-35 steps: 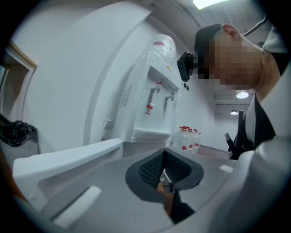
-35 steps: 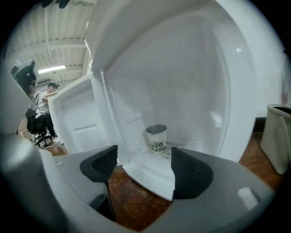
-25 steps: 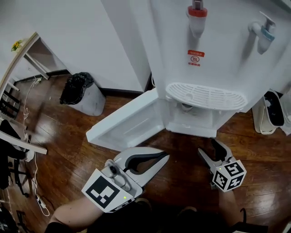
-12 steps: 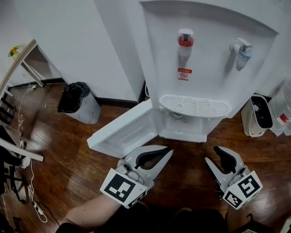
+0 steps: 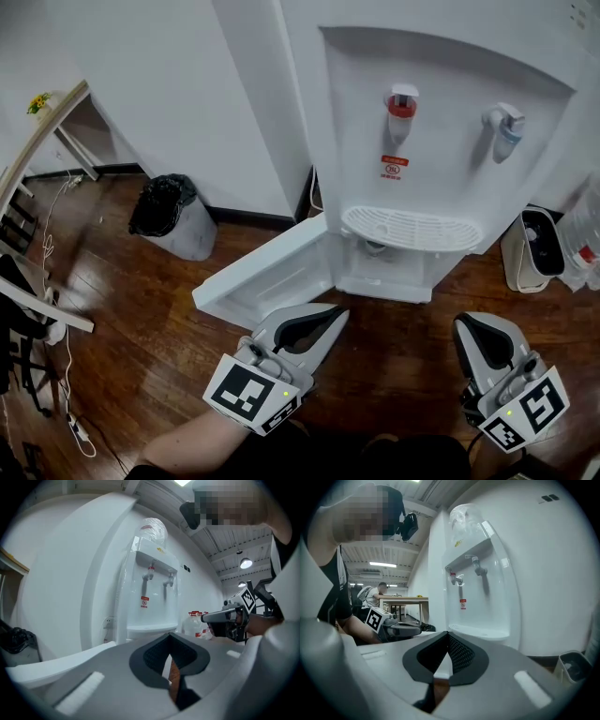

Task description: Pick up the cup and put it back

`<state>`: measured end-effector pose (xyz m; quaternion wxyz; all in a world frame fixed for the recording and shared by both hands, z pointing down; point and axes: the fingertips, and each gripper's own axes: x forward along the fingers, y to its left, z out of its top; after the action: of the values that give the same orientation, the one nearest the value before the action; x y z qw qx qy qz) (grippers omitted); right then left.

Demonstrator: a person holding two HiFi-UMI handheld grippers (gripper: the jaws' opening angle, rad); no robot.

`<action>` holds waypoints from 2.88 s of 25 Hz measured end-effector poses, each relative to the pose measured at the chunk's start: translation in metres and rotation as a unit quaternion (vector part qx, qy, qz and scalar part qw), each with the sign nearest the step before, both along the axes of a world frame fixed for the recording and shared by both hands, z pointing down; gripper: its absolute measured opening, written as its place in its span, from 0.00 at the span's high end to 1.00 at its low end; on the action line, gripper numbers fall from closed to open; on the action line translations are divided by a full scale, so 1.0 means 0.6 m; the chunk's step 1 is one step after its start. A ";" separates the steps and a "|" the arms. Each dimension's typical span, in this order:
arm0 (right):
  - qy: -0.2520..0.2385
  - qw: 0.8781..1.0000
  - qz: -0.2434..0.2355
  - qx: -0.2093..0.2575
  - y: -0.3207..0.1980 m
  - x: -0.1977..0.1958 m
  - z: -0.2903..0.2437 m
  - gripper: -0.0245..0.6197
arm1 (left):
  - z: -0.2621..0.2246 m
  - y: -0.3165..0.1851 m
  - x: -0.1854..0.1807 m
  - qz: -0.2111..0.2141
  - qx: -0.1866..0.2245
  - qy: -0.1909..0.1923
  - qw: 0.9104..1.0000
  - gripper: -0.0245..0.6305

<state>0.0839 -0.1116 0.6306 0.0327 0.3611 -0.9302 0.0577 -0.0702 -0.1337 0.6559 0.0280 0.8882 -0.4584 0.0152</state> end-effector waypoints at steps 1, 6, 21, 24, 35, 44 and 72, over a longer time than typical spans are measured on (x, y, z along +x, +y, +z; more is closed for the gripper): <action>0.002 1.000 -0.002 0.000 0.000 -0.003 0.002 0.96 | -0.001 0.001 -0.002 -0.001 -0.003 0.003 1.000 0.96; -0.002 1.000 0.000 0.000 -0.001 -0.008 -0.001 0.96 | -0.016 0.005 -0.008 -0.001 -0.007 0.013 1.000 0.96; -0.018 0.998 0.013 -0.062 -0.029 -0.007 -0.352 0.96 | -0.361 -0.016 0.011 0.001 -0.058 0.006 0.998 0.96; -0.022 0.997 0.000 -0.071 -0.020 -0.015 -0.489 0.96 | -0.502 -0.007 0.036 -0.001 -0.056 0.003 0.998 0.96; -0.008 0.999 -0.009 -0.040 0.031 -0.016 -0.986 0.96 | -0.979 0.039 0.036 -0.023 -0.043 0.015 0.999 0.96; -0.010 0.999 -0.013 -0.027 0.086 -0.037 -1.165 0.96 | -1.152 0.086 0.017 -0.020 -0.059 0.044 0.997 0.96; -0.012 0.999 -0.003 -0.033 0.103 -0.072 -1.173 0.96 | -1.206 0.137 -0.048 -0.029 -0.022 0.039 0.999 0.96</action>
<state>0.0407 -0.0498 -0.0732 0.0331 0.3559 -0.9293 0.0927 -0.0993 -0.0518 -0.0678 0.0657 0.8738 -0.4818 -0.0103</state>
